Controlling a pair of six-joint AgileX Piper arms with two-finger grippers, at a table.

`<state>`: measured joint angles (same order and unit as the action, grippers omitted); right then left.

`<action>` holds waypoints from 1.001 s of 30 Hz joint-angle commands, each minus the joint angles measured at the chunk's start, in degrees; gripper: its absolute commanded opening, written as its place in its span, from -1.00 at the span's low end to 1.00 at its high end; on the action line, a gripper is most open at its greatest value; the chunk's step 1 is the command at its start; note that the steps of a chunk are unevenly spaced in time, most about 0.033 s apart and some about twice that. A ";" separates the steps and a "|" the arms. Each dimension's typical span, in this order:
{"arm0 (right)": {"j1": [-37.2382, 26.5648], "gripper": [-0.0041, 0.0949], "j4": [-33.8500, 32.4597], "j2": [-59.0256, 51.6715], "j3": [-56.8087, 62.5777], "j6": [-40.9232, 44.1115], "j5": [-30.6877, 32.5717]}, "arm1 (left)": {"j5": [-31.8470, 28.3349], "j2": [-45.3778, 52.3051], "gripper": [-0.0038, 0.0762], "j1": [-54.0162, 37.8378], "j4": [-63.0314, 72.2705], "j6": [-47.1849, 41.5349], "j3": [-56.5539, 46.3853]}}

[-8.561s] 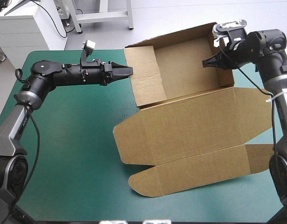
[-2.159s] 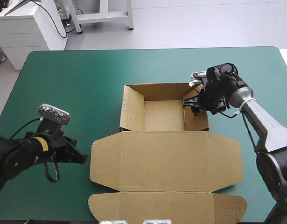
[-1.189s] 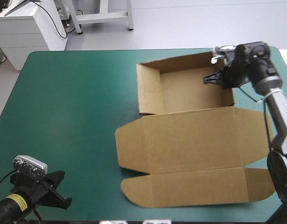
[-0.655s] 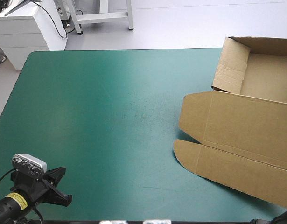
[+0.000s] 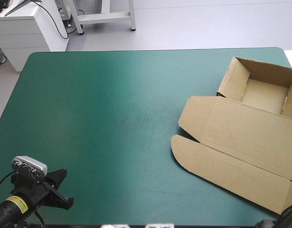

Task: Fold the box

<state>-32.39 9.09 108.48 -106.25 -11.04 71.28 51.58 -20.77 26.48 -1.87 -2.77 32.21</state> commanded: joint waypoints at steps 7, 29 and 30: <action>-0.21 0.12 3.39 -14.21 -1.46 1.54 0.13 | -3.80 -0.46 -0.92 0.26 0.11 -0.37 1.25; 41.19 -0.96 -3.32 -81.50 51.55 -2.34 -22.69 | -3.85 2.41 -0.92 0.26 3.19 2.77 1.25; 41.19 -0.96 -4.43 -85.81 54.24 -1.42 -23.38 | -3.85 3.13 -0.92 0.26 3.30 2.77 1.25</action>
<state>8.43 7.92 31.37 -57.83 -13.87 55.15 51.33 -18.91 26.48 0.00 -0.96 32.21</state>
